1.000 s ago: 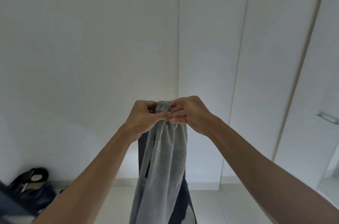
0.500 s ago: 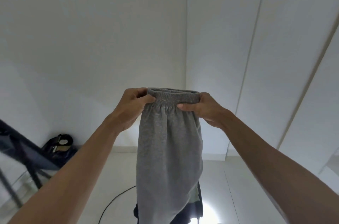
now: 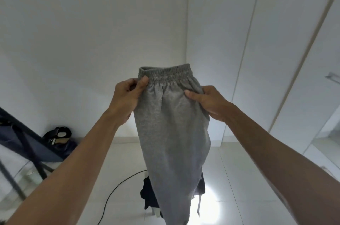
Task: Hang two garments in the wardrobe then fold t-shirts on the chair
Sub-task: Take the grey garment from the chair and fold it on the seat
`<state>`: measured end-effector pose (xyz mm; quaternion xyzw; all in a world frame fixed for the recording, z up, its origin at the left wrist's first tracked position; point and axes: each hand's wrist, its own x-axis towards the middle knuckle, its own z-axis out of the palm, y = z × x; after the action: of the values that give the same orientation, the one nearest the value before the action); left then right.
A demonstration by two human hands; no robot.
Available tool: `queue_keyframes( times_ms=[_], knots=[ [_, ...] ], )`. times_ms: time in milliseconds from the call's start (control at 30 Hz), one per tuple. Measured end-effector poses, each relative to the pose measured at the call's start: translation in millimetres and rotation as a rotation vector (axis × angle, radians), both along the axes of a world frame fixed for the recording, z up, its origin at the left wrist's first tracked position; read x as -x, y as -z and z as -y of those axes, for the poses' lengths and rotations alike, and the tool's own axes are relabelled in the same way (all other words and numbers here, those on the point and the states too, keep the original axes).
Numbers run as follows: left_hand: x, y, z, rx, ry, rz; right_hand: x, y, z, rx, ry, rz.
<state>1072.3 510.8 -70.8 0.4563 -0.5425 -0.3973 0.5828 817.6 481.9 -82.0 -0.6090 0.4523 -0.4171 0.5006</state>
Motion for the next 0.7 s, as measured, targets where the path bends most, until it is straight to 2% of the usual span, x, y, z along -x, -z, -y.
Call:
queue_keyframes(
  times_ms=[67,133,200,333,467,600,700],
  knots=[
    [-12.9,15.7,-10.9,-0.059,0.045,0.062,-7.6,-4.5,-9.9,0.010,0.038,0.064],
    [-22.8,36.2,-22.0,-0.112,0.010,0.019,-13.9,-4.6,-24.1,0.017,0.050,0.029],
    [-27.3,45.7,-29.3,-0.097,-0.027,-0.054,-16.2,-2.1,-35.1,0.019,0.070,-0.007],
    [-35.1,35.5,-38.4,-0.036,0.081,-0.088,-15.4,-1.0,-53.4,0.018,0.116,0.057],
    [-40.0,59.4,-42.6,-0.107,0.082,0.001,-17.2,24.8,-62.7,0.009,0.102,-0.135],
    [-37.7,108.1,-41.3,-0.237,0.053,-0.046,-21.1,73.3,-63.5,-0.024,0.174,-0.212],
    [-36.1,139.0,-33.9,-0.332,0.078,-0.005,-20.6,106.6,-54.3,-0.098,0.194,-0.269]
  ],
)
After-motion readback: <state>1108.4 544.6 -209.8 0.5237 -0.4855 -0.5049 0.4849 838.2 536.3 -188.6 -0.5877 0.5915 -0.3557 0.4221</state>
